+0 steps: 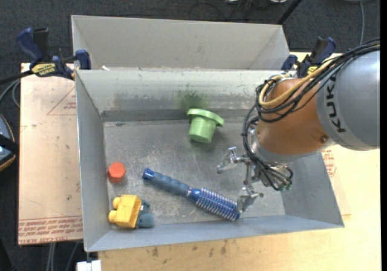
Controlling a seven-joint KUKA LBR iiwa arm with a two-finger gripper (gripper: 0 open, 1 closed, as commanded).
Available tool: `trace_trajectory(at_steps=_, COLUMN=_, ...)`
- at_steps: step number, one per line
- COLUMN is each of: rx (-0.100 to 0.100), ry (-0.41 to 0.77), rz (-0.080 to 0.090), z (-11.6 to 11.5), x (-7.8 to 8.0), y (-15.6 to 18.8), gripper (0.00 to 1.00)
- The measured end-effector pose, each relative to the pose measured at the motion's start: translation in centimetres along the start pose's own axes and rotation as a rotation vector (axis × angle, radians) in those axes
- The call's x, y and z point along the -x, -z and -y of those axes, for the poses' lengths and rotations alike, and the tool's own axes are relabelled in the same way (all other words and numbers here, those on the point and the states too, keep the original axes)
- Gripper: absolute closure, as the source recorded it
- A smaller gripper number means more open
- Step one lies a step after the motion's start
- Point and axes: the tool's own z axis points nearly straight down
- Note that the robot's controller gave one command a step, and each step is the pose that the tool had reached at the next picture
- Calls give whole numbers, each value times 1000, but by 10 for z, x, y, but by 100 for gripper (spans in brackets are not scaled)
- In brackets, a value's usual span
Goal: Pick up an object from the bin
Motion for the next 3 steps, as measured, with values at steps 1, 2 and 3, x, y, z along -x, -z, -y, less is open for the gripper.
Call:
trace_trajectory(at_steps=1, rx=-6, ry=-66, rz=16, z=-55, x=5, y=-44, gripper=0)
trace_trajectory(at_steps=2, rx=-4, ry=-69, rz=24, z=-55, x=7, y=-41, gripper=100)
trace_trajectory(at_steps=3, rx=-4, ry=99, rz=9, z=-65, x=20, y=173, gripper=100)
